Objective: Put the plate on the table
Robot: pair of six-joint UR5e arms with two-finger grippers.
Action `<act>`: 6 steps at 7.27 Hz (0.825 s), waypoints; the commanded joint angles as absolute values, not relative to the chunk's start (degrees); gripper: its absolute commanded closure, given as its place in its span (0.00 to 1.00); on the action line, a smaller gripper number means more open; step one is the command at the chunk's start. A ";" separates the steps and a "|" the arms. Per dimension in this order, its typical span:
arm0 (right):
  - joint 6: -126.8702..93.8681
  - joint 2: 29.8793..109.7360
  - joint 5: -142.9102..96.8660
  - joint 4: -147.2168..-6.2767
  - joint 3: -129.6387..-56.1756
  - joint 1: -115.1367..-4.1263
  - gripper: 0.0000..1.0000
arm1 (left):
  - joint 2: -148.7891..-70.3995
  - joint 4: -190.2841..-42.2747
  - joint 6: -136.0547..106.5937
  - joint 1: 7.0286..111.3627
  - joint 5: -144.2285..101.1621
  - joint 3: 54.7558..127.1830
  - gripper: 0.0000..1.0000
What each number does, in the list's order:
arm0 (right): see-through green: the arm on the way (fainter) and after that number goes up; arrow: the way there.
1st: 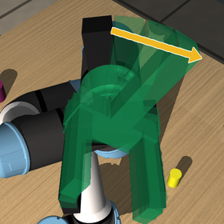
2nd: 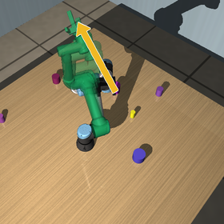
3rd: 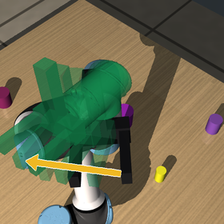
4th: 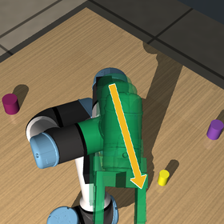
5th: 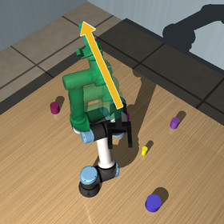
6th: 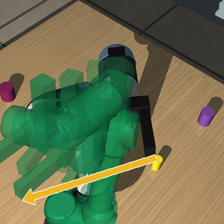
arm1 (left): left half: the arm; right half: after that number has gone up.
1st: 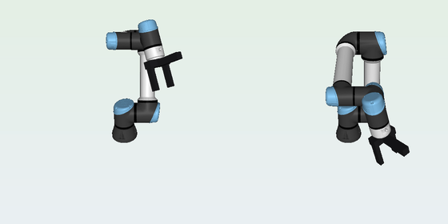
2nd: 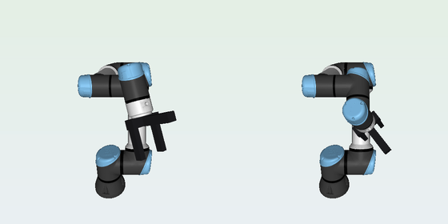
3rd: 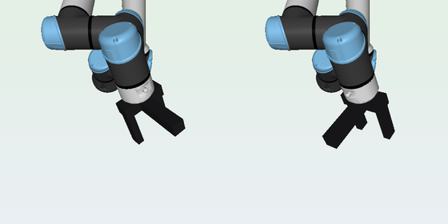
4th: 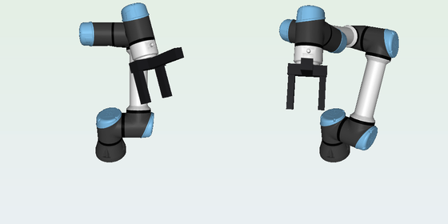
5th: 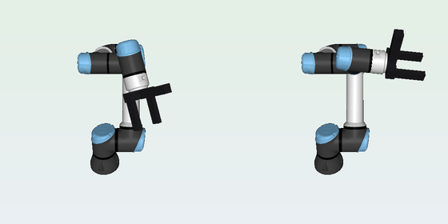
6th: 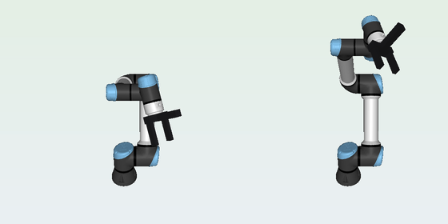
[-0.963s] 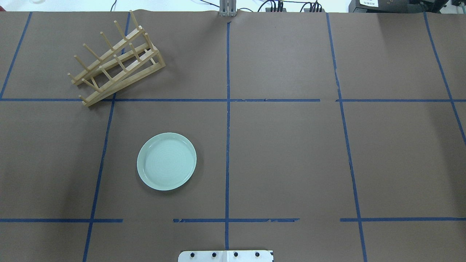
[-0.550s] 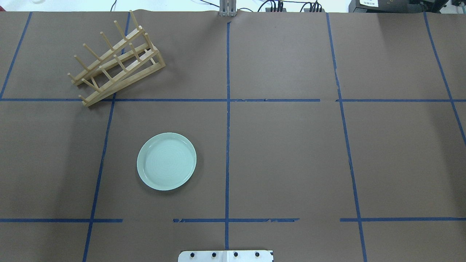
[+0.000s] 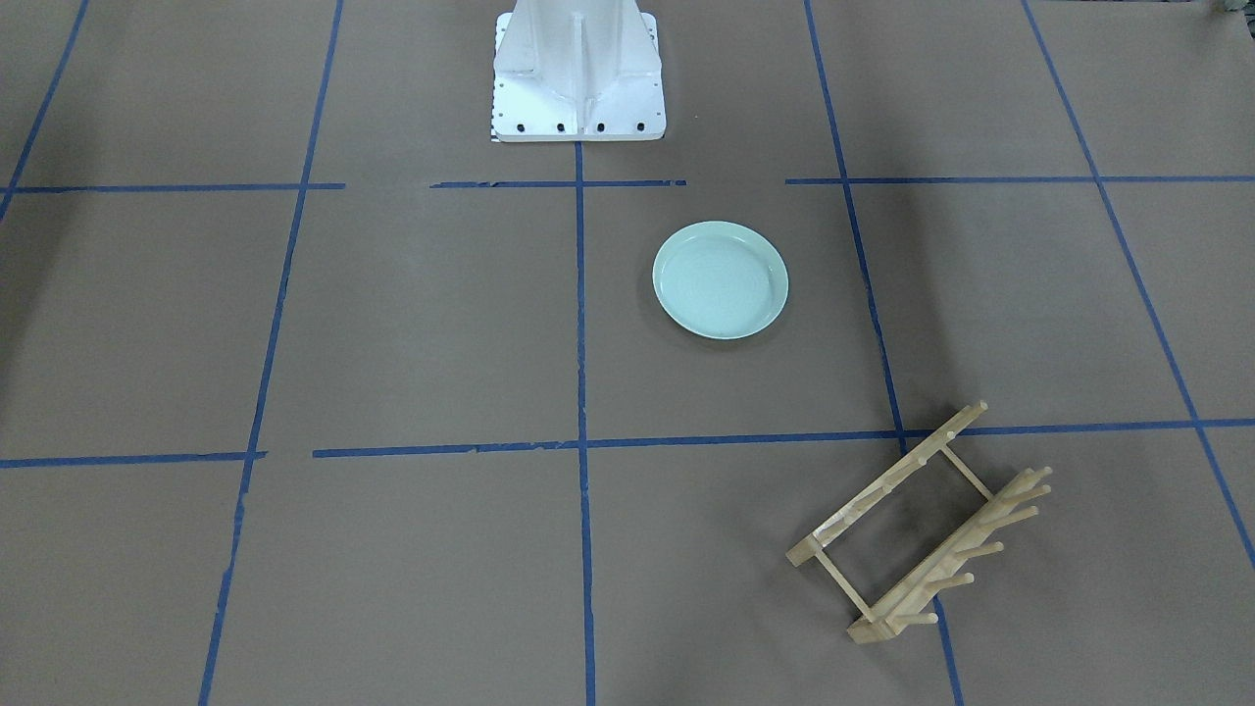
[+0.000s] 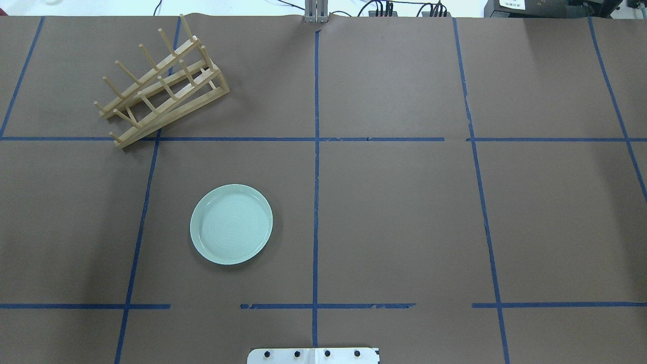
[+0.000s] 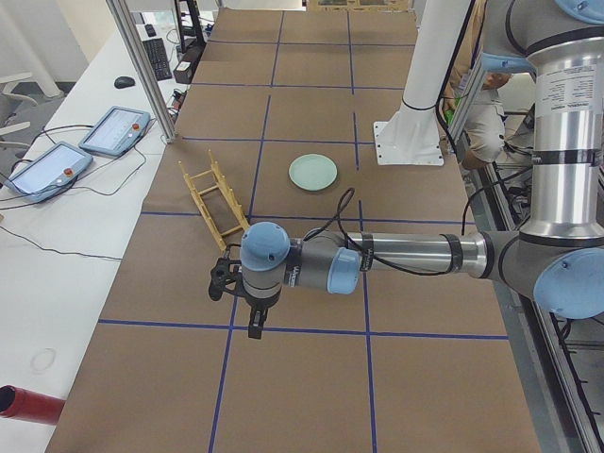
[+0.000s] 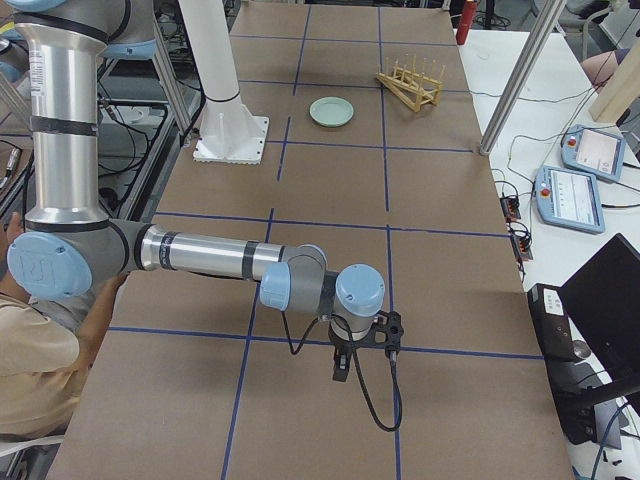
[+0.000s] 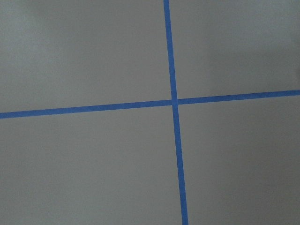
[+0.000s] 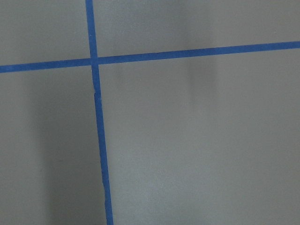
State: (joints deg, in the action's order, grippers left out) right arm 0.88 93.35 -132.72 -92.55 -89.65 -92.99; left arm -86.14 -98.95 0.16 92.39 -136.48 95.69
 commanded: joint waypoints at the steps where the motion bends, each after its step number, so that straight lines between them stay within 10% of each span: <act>1: 0.88 93.43 -132.71 -92.55 -89.65 -92.99 0.00 | -86.40 -98.18 0.09 92.37 -136.84 96.50 0.00; 6: 0.88 93.34 -132.71 -92.55 -89.65 -92.99 0.00 | -87.80 -86.65 0.70 92.29 -136.32 98.79 0.00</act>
